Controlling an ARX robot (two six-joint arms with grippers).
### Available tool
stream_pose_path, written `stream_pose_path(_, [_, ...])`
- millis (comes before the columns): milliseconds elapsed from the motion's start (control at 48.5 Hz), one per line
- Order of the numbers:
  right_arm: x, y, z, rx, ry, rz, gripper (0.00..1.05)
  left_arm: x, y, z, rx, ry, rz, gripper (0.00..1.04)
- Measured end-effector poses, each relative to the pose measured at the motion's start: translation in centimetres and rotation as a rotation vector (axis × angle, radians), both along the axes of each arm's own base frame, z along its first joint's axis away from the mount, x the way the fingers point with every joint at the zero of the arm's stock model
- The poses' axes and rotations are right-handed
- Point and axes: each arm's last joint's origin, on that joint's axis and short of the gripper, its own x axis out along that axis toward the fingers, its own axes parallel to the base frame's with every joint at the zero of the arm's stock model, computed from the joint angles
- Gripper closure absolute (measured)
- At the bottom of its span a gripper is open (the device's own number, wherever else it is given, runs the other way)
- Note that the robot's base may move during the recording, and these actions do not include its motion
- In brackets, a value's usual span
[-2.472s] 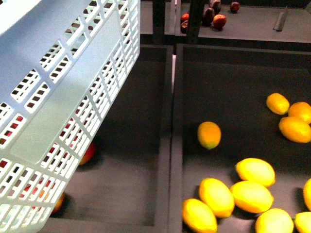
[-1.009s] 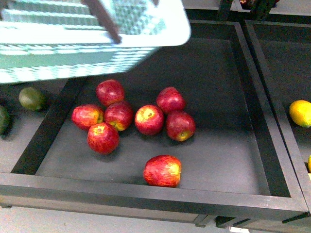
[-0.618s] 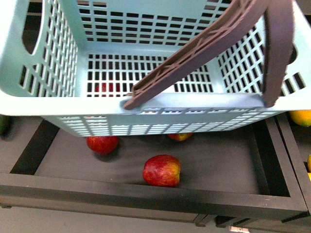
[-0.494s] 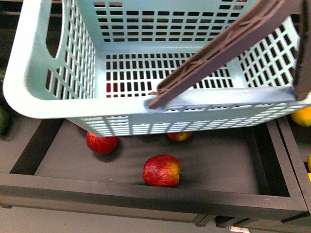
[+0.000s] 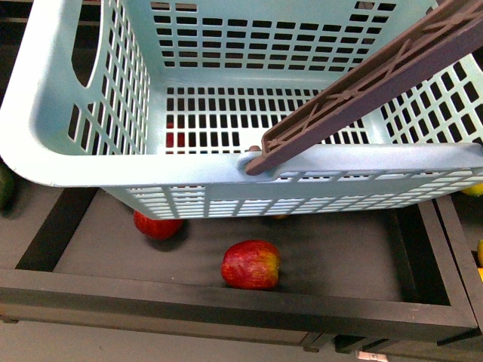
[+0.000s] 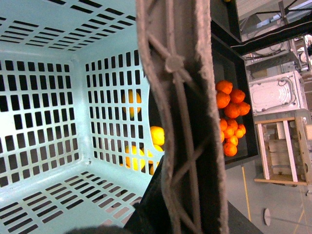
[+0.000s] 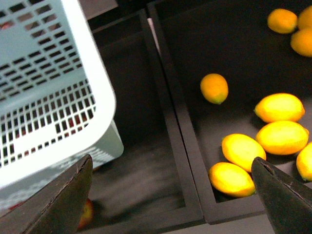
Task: Pick lemon and mango into basket
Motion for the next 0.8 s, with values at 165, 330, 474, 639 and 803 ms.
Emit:
stream_pose_path(165, [3.1, -3.2, 1.4, 0.036, -0.016, -0.148, 0.09, 0.0, 0.0, 0.0, -0.004, 0.003, -0.001, 1.00])
stream_pose_path(330, [10.6, -8.4, 0.0, 0.025, 0.078, -0.275, 0.09, 0.0, 0.0, 0.0, -0.008, 0.007, -0.006, 1.00])
stream_pose_path(474, [16.1, -12.3, -5.2, 0.121, 0.270, -0.323, 0.09, 0.0, 0.0, 0.0, -0.005, 0.005, 0.000, 1.00])
stream_pose_path(639, [19.8, -15.4, -10.1, 0.296, 0.408, -0.469, 0.09, 0.0, 0.0, 0.0, -0.006, 0.006, -0.001, 1.00])
stream_pose_path(803, [22.0, -16.8, -12.6, 0.403, 0.452, -0.588, 0.09, 0.0, 0.0, 0.0, -0.006, 0.006, -0.001, 1.00])
